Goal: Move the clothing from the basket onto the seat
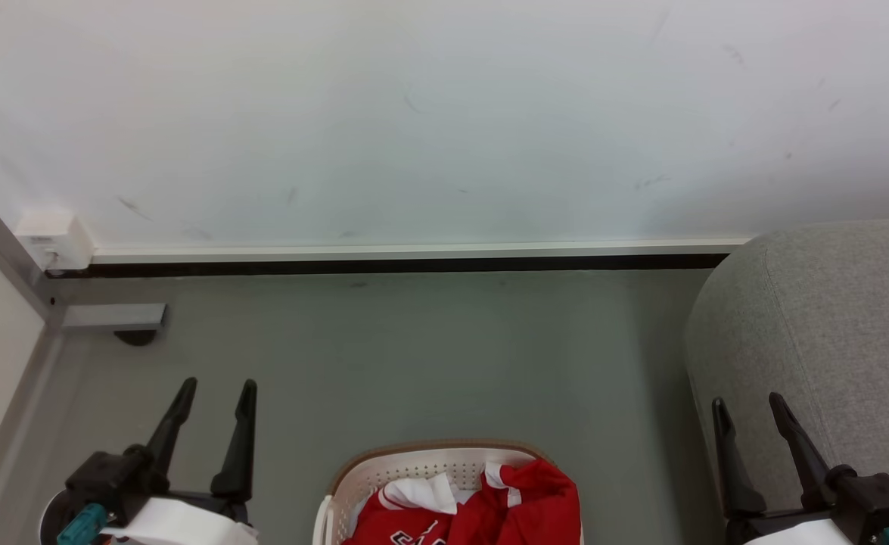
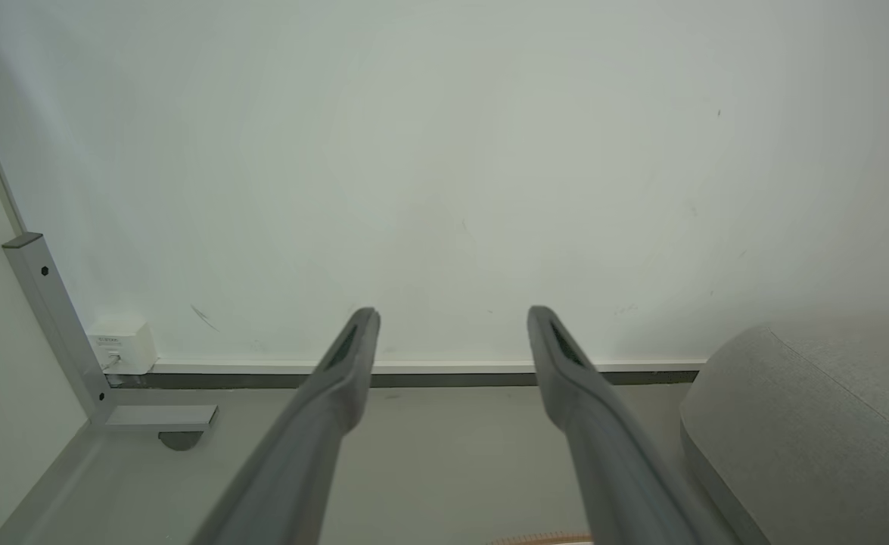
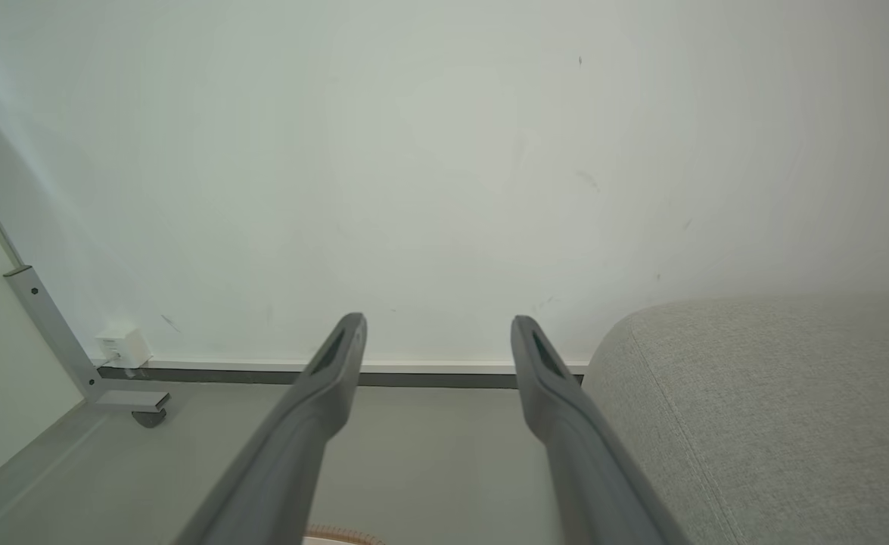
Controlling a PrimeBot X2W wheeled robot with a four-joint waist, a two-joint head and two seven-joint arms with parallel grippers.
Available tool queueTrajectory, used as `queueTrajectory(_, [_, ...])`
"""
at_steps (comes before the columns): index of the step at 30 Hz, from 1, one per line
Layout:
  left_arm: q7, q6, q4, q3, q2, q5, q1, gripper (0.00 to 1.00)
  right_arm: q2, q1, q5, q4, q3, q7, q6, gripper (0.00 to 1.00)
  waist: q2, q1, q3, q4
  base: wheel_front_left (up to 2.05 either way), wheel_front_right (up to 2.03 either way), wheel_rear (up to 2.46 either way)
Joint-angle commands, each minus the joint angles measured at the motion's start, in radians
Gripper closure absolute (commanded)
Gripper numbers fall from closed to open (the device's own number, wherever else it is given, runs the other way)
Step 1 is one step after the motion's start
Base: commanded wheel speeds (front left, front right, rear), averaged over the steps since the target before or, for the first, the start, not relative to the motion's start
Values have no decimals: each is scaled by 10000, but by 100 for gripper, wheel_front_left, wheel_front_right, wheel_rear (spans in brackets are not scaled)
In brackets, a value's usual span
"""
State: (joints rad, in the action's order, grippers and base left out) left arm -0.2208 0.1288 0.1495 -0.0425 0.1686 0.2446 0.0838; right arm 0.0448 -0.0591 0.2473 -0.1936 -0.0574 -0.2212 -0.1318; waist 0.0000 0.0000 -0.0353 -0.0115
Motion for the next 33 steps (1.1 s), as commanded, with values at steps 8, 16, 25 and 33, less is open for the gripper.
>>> queueTrajectory(8, [-241, 28, -14, -24, 91, -751, -10, 0, 87, -92, -650, 17, -60, -221, 18, 0, 0, 0, 22, -28, 0, 0, 0])
queueTrajectory(16, [-375, 31, 112, 60, -54, -1126, -68, 0, 88, -26, -959, 123, -58, -375, 20, 0, 0, 0, 60, -65, 0, 0, 0])
queueTrajectory(25, [-445, 14, 197, 56, -85, -1319, -47, 0, 85, -21, -1185, 114, -113, -434, 21, 0, 0, 0, 94, -83, 0, 0, 0])
queueTrajectory(33, [-445, 14, 264, 65, -127, -1232, -58, 0, 82, 34, -1123, 72, -165, -434, 21, 0, 0, 0, 192, -113, 0, 0, 0])
